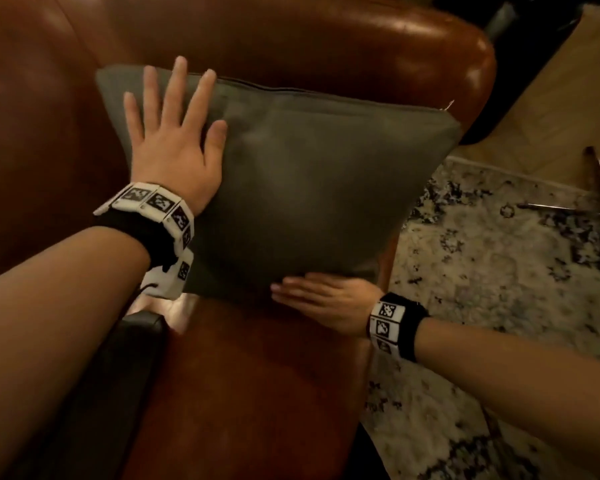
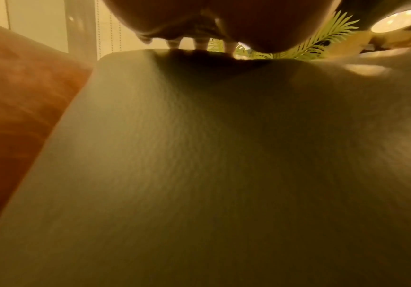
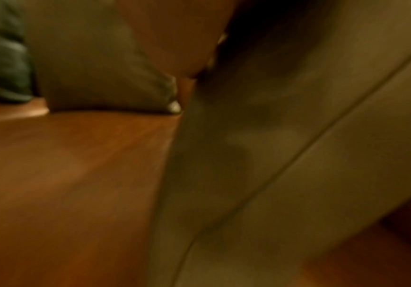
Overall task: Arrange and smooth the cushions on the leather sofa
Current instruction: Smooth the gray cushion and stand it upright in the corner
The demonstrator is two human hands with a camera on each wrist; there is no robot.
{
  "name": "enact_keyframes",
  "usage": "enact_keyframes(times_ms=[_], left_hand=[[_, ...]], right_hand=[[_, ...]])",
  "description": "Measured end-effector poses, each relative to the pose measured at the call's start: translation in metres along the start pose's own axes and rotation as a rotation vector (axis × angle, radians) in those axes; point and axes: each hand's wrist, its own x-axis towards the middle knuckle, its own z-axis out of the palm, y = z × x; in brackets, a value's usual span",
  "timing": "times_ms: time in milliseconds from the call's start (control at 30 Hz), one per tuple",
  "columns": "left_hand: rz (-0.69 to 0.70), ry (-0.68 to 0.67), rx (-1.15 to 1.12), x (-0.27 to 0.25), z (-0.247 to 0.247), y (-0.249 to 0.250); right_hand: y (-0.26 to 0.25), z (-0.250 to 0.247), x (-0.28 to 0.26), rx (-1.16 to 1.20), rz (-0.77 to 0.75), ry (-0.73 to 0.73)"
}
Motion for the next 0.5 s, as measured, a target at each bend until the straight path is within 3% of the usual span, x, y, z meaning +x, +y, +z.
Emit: enact_keyframes(times_ms=[133,200,333,433,500], left_hand=[[0.009,0.085,0.017,-0.027,0.004,0.011],[0.127,0.108,0.024,-0.040,0.010,0.026],[0.396,-0.027,0.143,-0.056,0.034,0.054],[0.368,-0.080,0.172,-0.040,0.035,0.043],[0.282,-0.084,0.148,-0.025,0.025,0.023]], right_hand=[[0.044,-0.040,0.010,0.073,0.206,0.200],[0.063,-0.060,0.013,0.042,0.380,0.233],[0.105,-0.090,0.021,0.074,0.749,0.213],[0.133,-0.099,0.022,0.185,1.021,0.168],[0.140,-0.101,0.020,0.259,1.110,0.158]])
